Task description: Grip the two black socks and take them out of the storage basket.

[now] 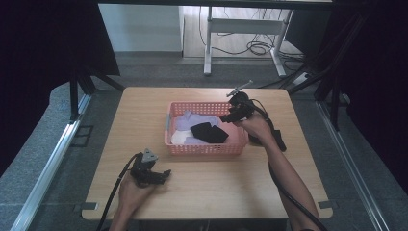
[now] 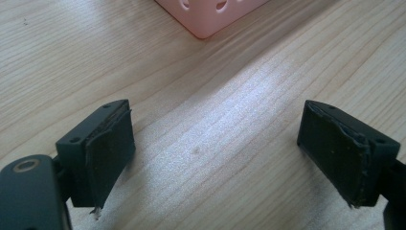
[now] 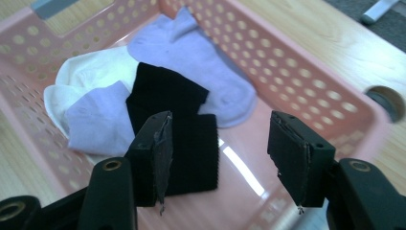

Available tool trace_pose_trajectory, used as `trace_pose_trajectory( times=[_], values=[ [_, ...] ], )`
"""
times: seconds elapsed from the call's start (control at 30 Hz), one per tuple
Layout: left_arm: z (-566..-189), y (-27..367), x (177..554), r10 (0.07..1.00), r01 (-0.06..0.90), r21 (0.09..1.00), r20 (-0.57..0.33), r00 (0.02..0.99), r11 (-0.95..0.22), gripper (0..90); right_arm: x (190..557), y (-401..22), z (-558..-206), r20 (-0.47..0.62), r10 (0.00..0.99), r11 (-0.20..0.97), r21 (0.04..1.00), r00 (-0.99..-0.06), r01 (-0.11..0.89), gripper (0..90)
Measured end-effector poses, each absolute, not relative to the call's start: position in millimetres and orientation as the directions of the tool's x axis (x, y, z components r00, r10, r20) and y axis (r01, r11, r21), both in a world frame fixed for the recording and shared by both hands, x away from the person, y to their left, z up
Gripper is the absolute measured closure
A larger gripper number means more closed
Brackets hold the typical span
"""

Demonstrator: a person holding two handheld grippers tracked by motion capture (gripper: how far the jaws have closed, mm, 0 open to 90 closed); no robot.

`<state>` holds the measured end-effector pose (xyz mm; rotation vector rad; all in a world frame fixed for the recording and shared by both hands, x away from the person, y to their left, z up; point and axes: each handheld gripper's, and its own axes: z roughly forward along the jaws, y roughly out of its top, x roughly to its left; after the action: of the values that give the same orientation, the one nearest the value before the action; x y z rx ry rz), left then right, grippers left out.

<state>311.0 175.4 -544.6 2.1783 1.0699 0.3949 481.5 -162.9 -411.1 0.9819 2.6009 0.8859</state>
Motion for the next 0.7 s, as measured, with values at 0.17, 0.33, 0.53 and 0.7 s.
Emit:
trace_pose_trajectory(
  times=[0.17, 0.33, 0.53, 0.7],
  values=[
    [-545, 175, 311, 0.786, 0.583, 0.682, -0.020, 0.618, -0.441, 12.2, 487, -142, -430, 0.009, 0.639, 0.625, 0.577, -0.770, 0.526, 41.4],
    [-545, 175, 311, 0.787, 0.584, 0.682, -0.021, 0.617, -0.440, 12.2, 494, -126, -448, 0.011, 0.625, 0.649, 0.549, -0.781, 0.527, 40.8],
    [-544, 176, 311, 0.786, 0.583, 0.682, -0.020, 0.618, -0.441, 12.2, 504, -119, -469, 0.014, 0.637, 0.662, 0.504, -0.771, 0.555, 40.5],
    [-545, 175, 311, 0.787, 0.585, 0.682, -0.023, 0.617, -0.439, 12.2, 509, -116, -481, 0.000, 0.653, 0.676, 0.451, -0.757, 0.583, 39.7]
  ],
)
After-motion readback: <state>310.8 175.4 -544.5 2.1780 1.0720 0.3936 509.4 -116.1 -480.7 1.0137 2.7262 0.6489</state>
